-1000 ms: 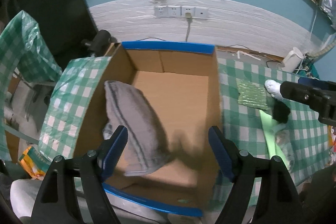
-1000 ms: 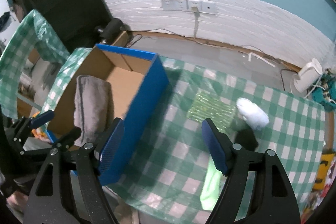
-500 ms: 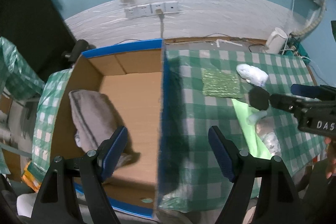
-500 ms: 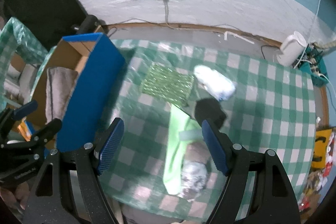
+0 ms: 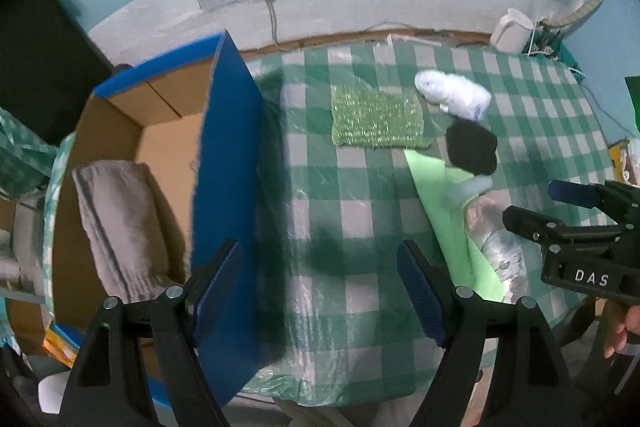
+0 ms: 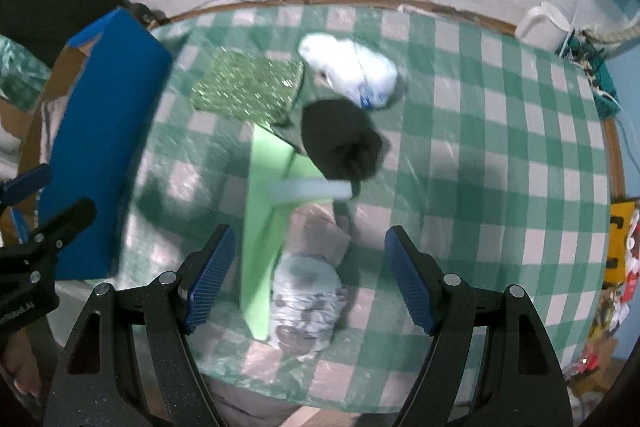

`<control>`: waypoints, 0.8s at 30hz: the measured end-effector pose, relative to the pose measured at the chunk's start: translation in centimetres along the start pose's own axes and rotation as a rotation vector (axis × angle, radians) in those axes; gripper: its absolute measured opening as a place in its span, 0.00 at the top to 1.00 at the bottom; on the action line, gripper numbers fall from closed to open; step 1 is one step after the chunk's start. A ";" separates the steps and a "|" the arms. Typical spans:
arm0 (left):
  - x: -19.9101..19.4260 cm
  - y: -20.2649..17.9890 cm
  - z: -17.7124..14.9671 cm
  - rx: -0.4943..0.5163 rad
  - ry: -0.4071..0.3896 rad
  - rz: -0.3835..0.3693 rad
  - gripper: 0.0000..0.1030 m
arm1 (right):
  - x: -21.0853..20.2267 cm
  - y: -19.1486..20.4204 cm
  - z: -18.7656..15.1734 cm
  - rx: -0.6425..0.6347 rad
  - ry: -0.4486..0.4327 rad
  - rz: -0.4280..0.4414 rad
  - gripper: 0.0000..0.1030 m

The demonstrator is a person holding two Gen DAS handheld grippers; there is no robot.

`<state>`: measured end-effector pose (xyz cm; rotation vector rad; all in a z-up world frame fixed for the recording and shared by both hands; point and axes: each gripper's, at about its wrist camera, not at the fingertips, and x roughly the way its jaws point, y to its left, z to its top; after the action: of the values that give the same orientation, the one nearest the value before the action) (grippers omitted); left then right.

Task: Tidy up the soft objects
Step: 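Move both tools back over the remaining items on the table, then grasp the pink-and-silver plastic-wrapped bundle with the right tool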

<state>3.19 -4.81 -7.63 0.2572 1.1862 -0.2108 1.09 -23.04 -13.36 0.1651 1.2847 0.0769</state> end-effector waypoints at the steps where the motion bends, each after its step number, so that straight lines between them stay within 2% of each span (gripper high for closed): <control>1: 0.4 -0.1 0.0 -0.004 0.011 -0.003 0.22 | 0.4 -0.2 -0.2 0.002 0.009 0.001 0.25; 15: 3.9 -2.4 -0.5 0.021 0.097 -0.003 0.22 | 5.0 -1.5 -1.9 0.005 0.111 0.007 0.25; 17: 4.1 -2.9 -0.4 0.030 0.102 -0.006 0.22 | 5.4 -1.7 -2.1 0.004 0.120 0.028 0.25; 18: 4.2 -3.2 -0.3 0.037 0.104 -0.006 0.22 | 5.5 -1.8 -2.1 0.001 0.123 0.040 0.29; 22: 4.6 -3.7 -0.2 0.045 0.112 -0.008 0.22 | 5.6 -2.2 -2.3 -0.021 0.132 0.090 0.57; 24: 4.9 -4.1 -0.1 0.049 0.118 -0.008 0.22 | 5.5 -2.1 -2.3 -0.049 0.128 0.069 0.58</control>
<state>3.68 -8.78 -12.57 0.3112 1.3007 -0.2346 0.36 -24.07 -19.55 0.1642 1.4032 0.1804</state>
